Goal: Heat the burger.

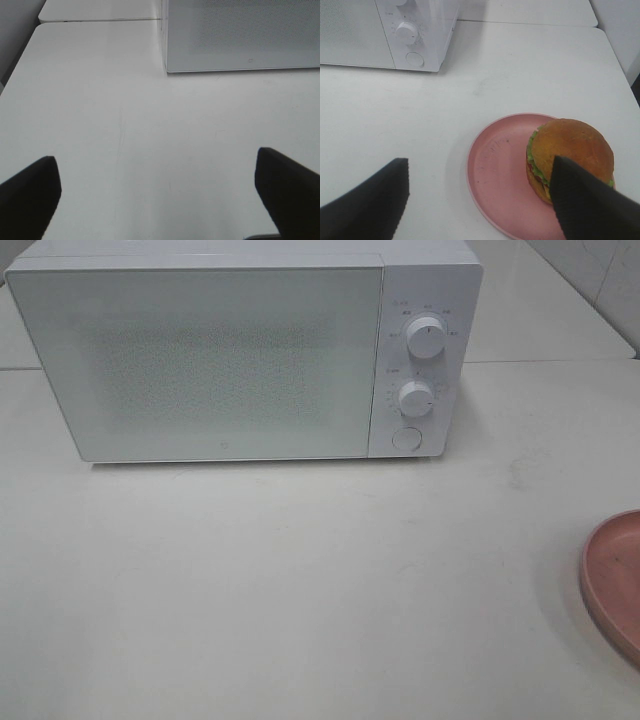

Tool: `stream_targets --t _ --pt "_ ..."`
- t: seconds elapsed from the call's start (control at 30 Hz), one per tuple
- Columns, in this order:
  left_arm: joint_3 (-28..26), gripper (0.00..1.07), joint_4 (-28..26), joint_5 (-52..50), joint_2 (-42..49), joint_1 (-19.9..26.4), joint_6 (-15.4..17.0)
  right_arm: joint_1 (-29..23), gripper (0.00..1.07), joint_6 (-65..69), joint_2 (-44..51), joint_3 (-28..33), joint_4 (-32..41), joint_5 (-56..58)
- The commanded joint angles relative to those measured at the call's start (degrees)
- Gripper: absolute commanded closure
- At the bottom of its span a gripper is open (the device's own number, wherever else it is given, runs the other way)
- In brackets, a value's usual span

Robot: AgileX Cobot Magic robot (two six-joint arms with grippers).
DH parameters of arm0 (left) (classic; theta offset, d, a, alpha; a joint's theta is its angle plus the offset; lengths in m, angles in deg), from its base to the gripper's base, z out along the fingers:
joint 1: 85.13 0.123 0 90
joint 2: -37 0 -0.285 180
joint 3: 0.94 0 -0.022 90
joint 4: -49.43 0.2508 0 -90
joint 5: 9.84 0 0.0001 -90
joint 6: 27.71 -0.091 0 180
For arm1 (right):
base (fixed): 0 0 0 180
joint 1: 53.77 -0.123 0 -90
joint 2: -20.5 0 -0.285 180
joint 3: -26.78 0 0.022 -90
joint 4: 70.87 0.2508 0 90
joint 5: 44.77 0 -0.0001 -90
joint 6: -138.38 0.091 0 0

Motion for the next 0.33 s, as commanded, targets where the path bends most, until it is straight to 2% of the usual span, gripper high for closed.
stream_targets --t 0.03,0.33 --pt "0.1 0.08 -0.3 -0.7 1.4 -0.2 0.2 0.3 0.32 -0.5 1.3 0.2 0.2 -0.3" --pt "0.1 0.08 -0.3 -0.7 1.4 -0.2 0.2 0.3 0.32 -0.5 1.3 0.2 0.2 -0.3"
